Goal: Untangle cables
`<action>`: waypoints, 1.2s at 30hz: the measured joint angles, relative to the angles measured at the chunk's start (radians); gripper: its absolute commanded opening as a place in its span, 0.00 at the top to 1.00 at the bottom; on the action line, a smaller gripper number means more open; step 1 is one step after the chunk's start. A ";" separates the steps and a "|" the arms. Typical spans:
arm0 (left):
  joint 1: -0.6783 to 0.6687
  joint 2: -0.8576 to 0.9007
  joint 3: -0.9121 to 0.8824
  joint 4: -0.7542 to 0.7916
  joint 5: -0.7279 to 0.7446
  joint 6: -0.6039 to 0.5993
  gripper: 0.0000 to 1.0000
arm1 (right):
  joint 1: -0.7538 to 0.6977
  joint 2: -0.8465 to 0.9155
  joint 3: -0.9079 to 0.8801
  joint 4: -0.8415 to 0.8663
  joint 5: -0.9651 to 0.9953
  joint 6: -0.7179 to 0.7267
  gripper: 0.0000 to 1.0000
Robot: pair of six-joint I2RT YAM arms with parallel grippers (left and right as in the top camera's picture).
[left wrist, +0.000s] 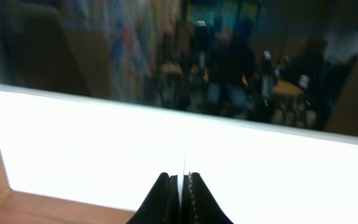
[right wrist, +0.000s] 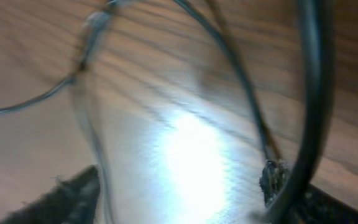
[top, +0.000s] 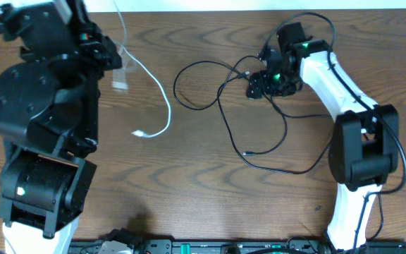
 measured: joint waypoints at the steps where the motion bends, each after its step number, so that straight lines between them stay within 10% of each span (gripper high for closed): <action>1: 0.000 0.005 0.003 -0.034 0.018 -0.017 0.92 | 0.000 -0.021 0.009 -0.008 -0.020 -0.014 0.01; 12: 0.000 0.111 0.004 -0.211 0.351 -0.229 0.92 | 0.002 -0.417 0.092 0.137 -0.326 -0.116 0.01; 30: 0.000 0.135 0.004 -0.148 0.612 -0.438 0.92 | 0.121 -0.364 0.090 0.412 -0.855 -0.259 0.01; 36: 0.000 0.135 0.004 -0.147 0.638 -0.472 0.92 | 0.197 -0.339 0.087 0.539 -0.842 -0.182 0.36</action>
